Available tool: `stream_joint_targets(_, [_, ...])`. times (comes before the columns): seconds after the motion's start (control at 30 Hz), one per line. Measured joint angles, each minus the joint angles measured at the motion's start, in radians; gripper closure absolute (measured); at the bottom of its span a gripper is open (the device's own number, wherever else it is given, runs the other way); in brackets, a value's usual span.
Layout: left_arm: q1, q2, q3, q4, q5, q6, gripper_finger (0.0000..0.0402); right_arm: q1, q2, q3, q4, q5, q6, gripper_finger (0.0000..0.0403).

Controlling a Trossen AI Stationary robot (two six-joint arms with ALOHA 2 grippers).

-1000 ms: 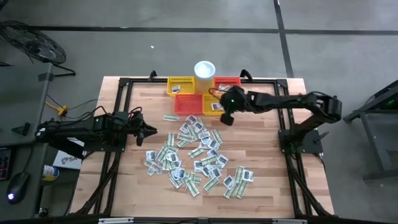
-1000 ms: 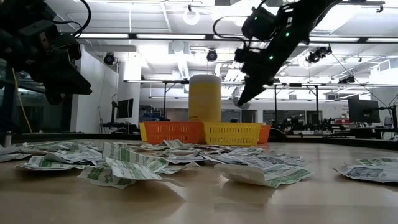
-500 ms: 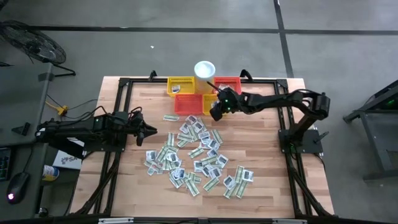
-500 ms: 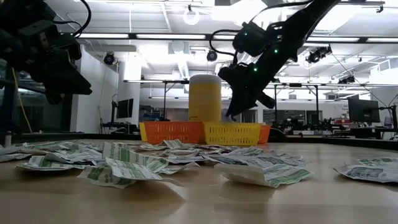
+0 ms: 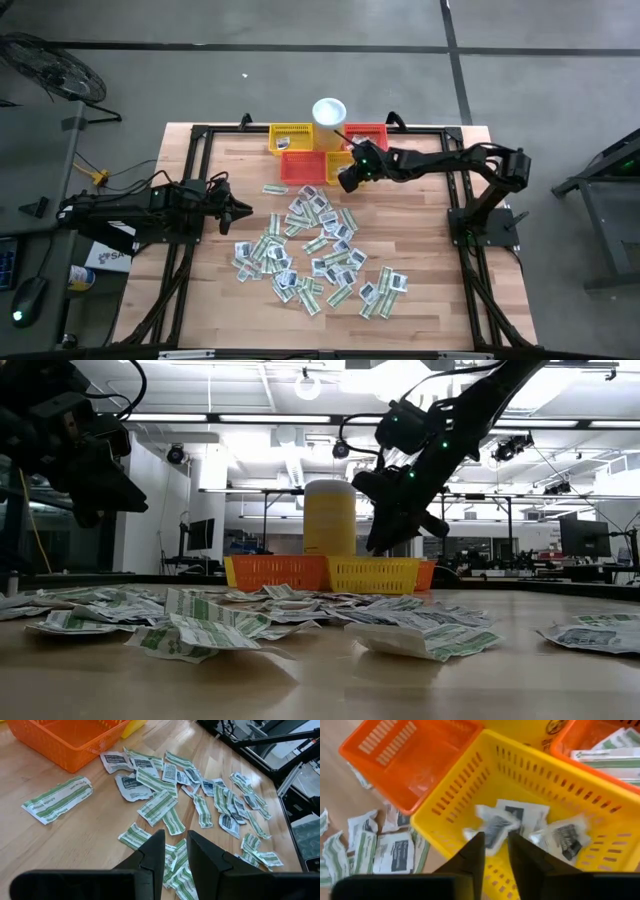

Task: Pick & Place First Aid Supplies
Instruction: Put the green bandage pack into the top orange basket

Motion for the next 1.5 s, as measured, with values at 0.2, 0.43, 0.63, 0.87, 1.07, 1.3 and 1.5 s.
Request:
stream_joint_targets(0.2, [0.000,0.000,0.000,0.000,0.000,0.000,0.0321,0.027,-0.016,0.000,0.001,-0.005,-0.012,0.0263])
stream_joint_targets(0.43, [0.000,0.000,0.000,0.000,0.000,0.000,0.0321,0.142,-0.061,0.000,-0.035,-0.135,-0.315,0.0245])
stream_joint_targets(0.63, [0.000,0.000,0.000,0.000,0.000,0.000,0.0321,0.225,-0.047,0.000,-0.167,-0.153,-0.694,0.0255])
stream_joint_targets(0.87, [0.000,0.000,0.000,0.000,0.000,0.000,0.0321,0.231,0.001,0.009,-0.176,-0.148,-0.855,0.0267])
stream_joint_targets(1.07, [0.000,0.000,0.000,0.000,0.000,0.000,0.0321,0.231,0.084,0.067,-0.190,-0.152,-0.874,0.0269])
stream_joint_targets(1.3, [0.000,0.000,0.000,0.000,0.000,0.000,0.0321,0.224,0.178,0.134,-0.240,-0.162,-0.908,0.0269])
stream_joint_targets(1.5, [0.000,0.000,0.000,0.000,0.000,0.000,0.0321,0.209,0.218,0.155,-0.269,-0.169,-0.917,0.0269])
